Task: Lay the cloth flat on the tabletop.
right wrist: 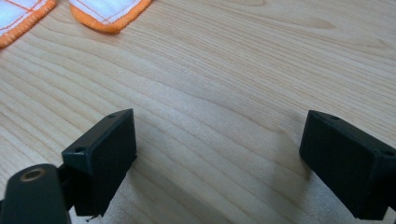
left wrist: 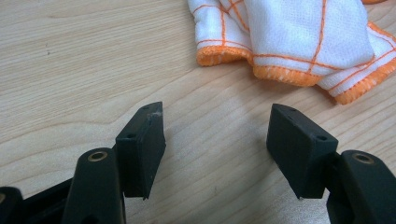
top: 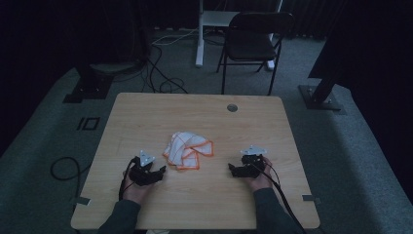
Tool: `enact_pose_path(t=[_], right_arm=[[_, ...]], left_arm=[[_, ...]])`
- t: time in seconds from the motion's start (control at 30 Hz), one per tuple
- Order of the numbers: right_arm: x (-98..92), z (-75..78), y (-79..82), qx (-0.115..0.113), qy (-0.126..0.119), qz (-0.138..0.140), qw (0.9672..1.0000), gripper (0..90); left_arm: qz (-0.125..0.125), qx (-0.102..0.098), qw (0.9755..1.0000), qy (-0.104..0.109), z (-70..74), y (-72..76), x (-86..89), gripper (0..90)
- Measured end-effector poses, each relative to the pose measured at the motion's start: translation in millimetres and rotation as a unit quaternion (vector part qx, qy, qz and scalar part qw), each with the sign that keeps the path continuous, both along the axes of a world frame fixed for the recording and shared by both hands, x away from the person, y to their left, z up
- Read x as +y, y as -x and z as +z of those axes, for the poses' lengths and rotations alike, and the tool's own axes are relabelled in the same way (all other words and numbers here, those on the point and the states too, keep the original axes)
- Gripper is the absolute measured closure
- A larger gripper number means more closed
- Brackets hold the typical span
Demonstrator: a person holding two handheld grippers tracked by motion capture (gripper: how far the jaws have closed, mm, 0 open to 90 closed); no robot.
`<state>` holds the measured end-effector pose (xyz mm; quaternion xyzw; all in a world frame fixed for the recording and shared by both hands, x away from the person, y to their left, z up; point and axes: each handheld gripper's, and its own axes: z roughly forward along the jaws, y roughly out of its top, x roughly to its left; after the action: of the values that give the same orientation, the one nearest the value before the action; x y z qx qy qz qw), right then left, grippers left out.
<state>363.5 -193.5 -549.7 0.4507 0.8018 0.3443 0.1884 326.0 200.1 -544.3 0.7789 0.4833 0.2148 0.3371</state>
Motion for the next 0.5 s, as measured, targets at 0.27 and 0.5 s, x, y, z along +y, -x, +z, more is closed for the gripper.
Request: enact_pose_path(t=[0.27,0.5], right_arm=[[0.7,0.2,-1.2,-0.003,-0.001,0.005,1.0,14.2],[1.7,3.8,1.0,-0.006,-0.003,-0.002,1.0,35.2]], left_arm=[[0.002,-0.003,1.0,0.004,0.7,1.4,-0.4,50.8],[0.007,0.006,0.9998,0.019,2.3,2.8,0.9,61.4]])
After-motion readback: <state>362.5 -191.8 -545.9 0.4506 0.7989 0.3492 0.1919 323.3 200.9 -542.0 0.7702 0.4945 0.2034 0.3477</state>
